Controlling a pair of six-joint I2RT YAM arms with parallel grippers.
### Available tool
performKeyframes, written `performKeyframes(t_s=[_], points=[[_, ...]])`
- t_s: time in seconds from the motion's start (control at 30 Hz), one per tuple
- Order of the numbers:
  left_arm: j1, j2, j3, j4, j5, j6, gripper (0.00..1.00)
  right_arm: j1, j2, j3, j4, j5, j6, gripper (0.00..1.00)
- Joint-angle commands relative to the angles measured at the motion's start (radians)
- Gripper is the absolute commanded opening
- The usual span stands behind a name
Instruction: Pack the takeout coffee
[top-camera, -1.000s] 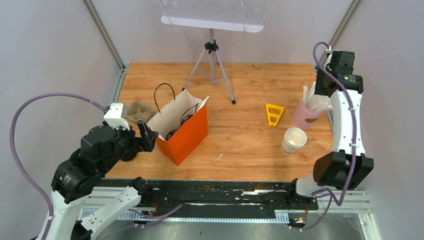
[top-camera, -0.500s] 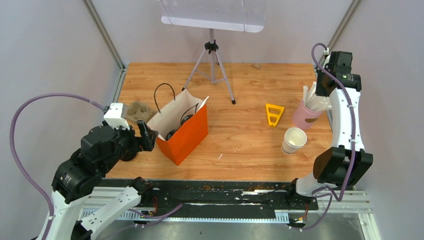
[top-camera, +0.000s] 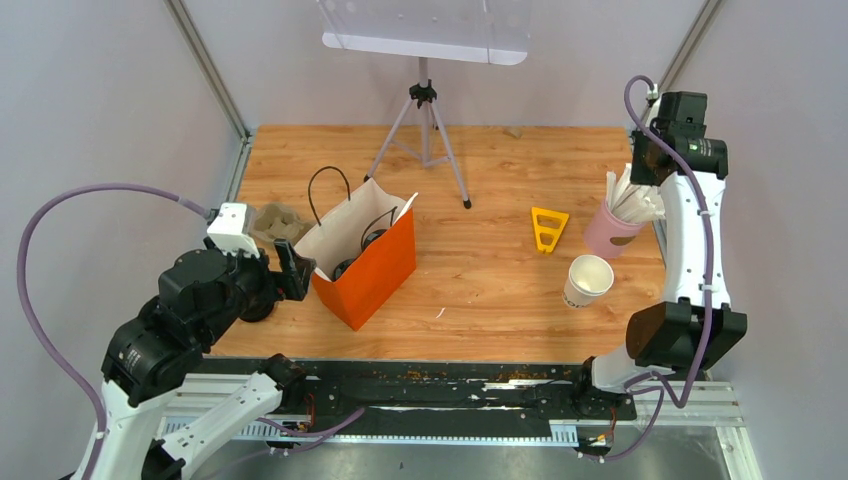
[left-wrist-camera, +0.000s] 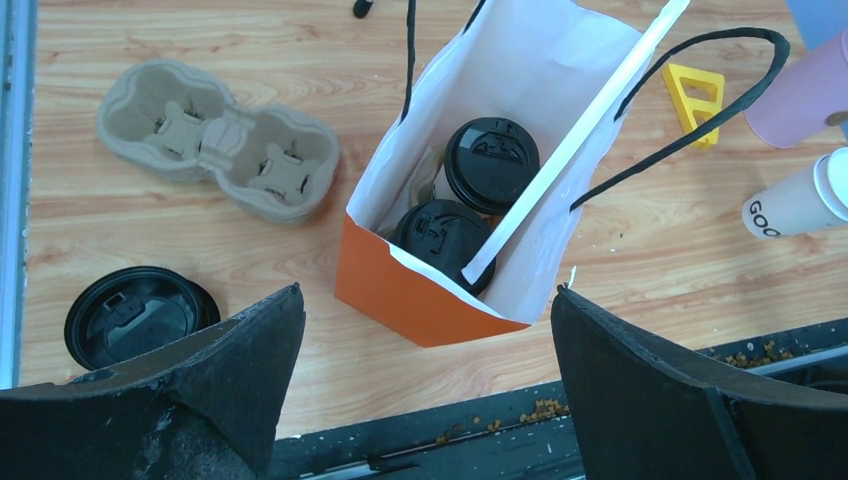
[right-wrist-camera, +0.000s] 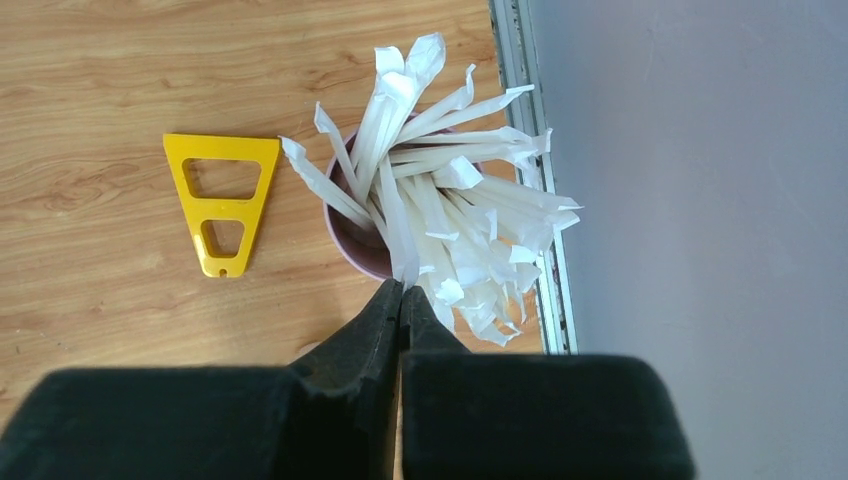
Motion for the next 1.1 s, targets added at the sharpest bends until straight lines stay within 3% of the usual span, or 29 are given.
performKeyframes(t_s=[0.0, 0.33, 0.53, 0.7, 0.9, 1.07], points=[[-0.003, 0.017, 0.048, 0.044, 0.017, 0.033, 0.99, 0.028, -0.041, 0.082, -0.057, 0.014, 0.027, 0.00], [-0.002, 0.045, 0.120, 0.020, 0.031, 0.080, 1.00, 0.142, -0.014, 0.380, -0.334, 0.040, 0.084, 0.00], [-0.002, 0.027, 0.121, 0.014, 0.045, 0.076, 1.00, 0.146, -0.095, 0.470, -0.435, -0.012, 0.097, 0.00], [-0.003, 0.025, 0.124, 0.001, 0.051, 0.084, 1.00, 0.148, -0.214, 0.439, -0.396, -0.219, 0.139, 0.00], [-0.002, 0.049, 0.144, 0.000, 0.066, 0.101, 1.00, 0.149, -0.299, 0.399, -0.305, -0.426, 0.302, 0.00], [-0.003, 0.054, 0.157, -0.001, 0.064, 0.099, 1.00, 0.164, -0.347, 0.275, -0.130, -0.679, 0.463, 0.00]])
